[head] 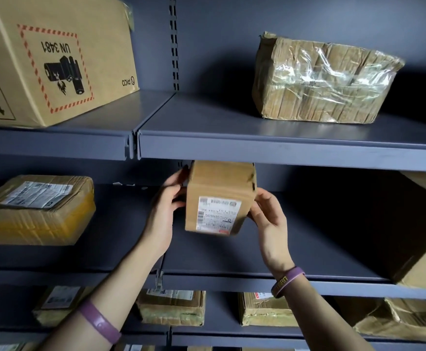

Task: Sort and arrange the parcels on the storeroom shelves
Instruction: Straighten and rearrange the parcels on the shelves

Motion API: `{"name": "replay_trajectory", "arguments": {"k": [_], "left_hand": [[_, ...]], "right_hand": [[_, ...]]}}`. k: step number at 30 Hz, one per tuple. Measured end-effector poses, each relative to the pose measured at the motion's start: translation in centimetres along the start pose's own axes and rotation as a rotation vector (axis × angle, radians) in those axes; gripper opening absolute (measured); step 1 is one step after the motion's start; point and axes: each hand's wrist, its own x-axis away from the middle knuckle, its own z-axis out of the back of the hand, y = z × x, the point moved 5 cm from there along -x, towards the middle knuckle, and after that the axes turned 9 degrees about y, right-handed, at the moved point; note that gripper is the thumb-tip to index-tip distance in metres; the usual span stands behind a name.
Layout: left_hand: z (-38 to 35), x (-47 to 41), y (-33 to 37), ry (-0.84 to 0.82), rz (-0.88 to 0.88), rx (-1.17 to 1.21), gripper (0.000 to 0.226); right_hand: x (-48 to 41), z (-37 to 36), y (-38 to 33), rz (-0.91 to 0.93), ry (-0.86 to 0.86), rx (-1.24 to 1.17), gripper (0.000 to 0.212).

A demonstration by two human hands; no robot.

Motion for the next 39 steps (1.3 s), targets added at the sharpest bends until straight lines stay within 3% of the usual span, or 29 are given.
{"name": "replay_trajectory", "arguments": {"k": [8, 11, 14, 17, 24, 29, 34, 37, 39], "left_hand": [[-0.1, -0.1, -3.1, 0.057, 0.164, -0.068, 0.026], [0.3, -0.3, -4.6, 0.132, 0.292, -0.063, 0.015], [0.2, -0.4, -5.7, 0.084, 0.377, -0.118, 0.034], [0.4, -0.1, -6.8, 0.054, 0.416, -0.159, 0.033], [1.0, -0.2, -8.6, 0.100, 0.466, -0.246, 0.052], [1.1, -0.2, -8.0, 0.178, 0.399, -0.310, 0.048], [0.6, -0.3, -4.9, 0.222, 0.232, -0.364, 0.023], [0.9, 0.3, -2.6, 0.248, 0.157, -0.323, 0.021], [0.9, 1.3, -0.9, 0.249, 0.113, -0.214, 0.017]], "right_hand": [[-0.2, 0.3, 1.1, -0.159, 0.012, 0.123, 0.034], [0.2, 0.7, 2.2, -0.205, 0.076, 0.130, 0.026], [0.6, 0.7, 3.3, -0.236, 0.066, 0.176, 0.023], [0.7, 0.5, 4.4, -0.309, 0.016, 0.184, 0.024], [0.5, 0.7, 6.1, -0.421, -0.007, 0.141, 0.037], [1.0, 0.3, 5.6, -0.438, -0.002, 0.124, 0.038], [1.6, -0.5, 3.3, -0.367, -0.036, 0.153, 0.042], [2.0, 0.5, 2.2, -0.393, 0.109, 0.178, 0.045], [2.4, 1.8, 1.5, -0.383, 0.198, 0.215, 0.031]]}}
